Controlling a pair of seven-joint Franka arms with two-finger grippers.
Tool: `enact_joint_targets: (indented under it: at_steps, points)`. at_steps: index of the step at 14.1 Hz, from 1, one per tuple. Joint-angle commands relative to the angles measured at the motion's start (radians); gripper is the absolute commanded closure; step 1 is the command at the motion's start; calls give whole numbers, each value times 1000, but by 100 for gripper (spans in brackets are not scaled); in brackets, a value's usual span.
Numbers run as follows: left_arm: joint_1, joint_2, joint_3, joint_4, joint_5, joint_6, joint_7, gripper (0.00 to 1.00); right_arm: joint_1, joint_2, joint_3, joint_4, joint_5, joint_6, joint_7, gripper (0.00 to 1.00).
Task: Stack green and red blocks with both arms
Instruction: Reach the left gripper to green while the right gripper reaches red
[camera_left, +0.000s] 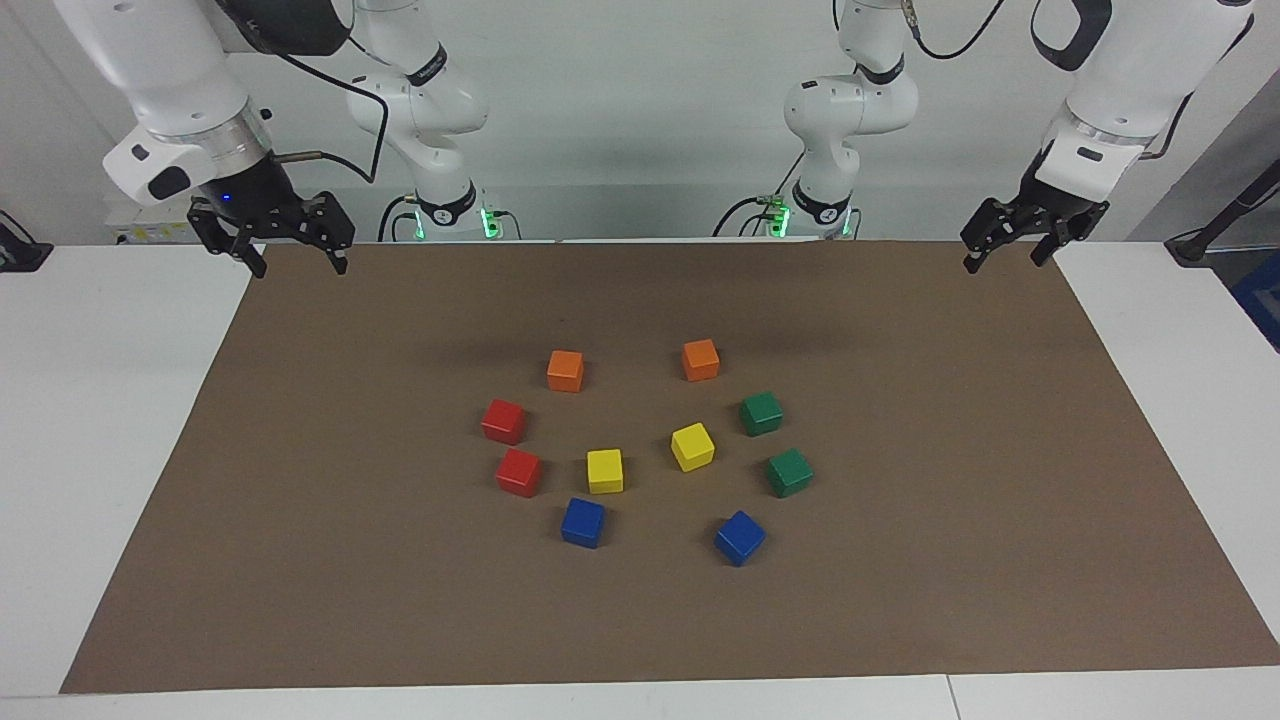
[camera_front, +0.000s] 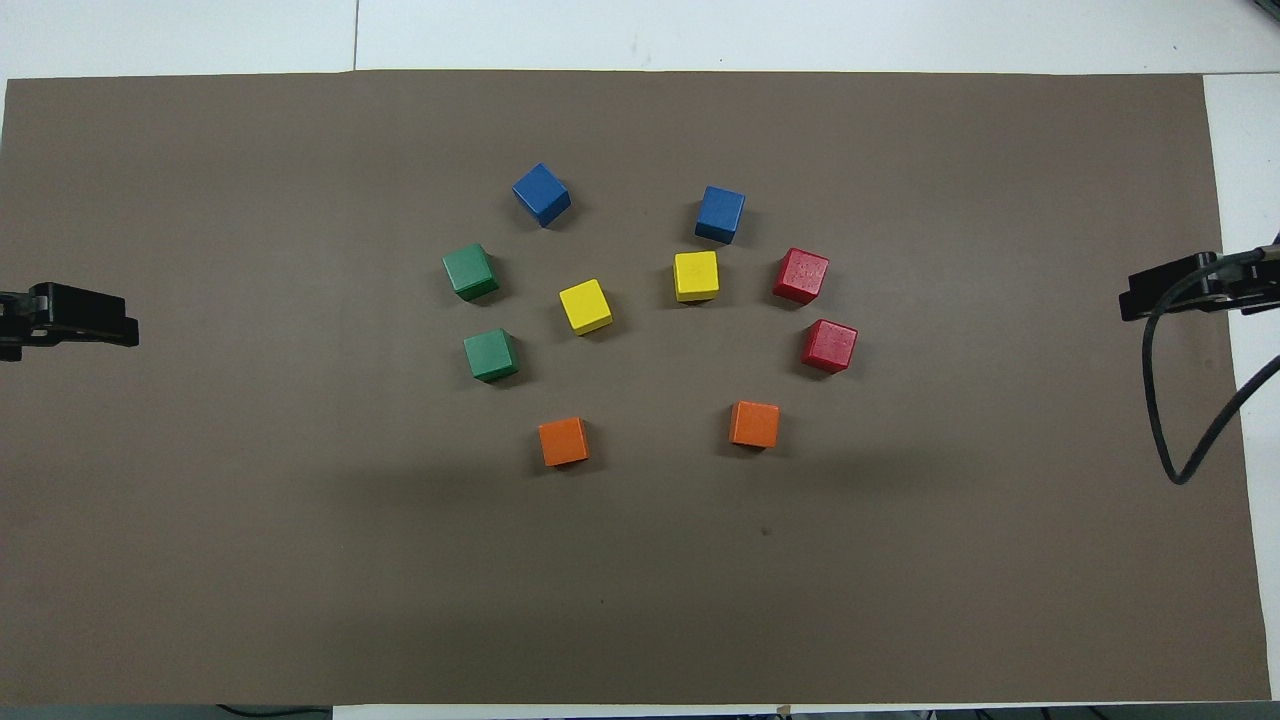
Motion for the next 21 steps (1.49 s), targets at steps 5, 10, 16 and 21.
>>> enact_joint_targets:
  at_steps: [5,10,16,21]
  points:
    - [12,-16,-3,-10,-13,4,14,0,1,-3,16,-10,-9,2,63,0]
    - [-60,-67,-5,-132,-14,92,-53,0,178,-6,32,-102,-2,138,331,0]
    - [-273,55,-6,-222,-16,303,-375,0,324,127,32,-180,3,394,508,0]
    - [-366,264,-6,-225,-17,513,-477,0,328,225,32,-248,3,625,510,0]
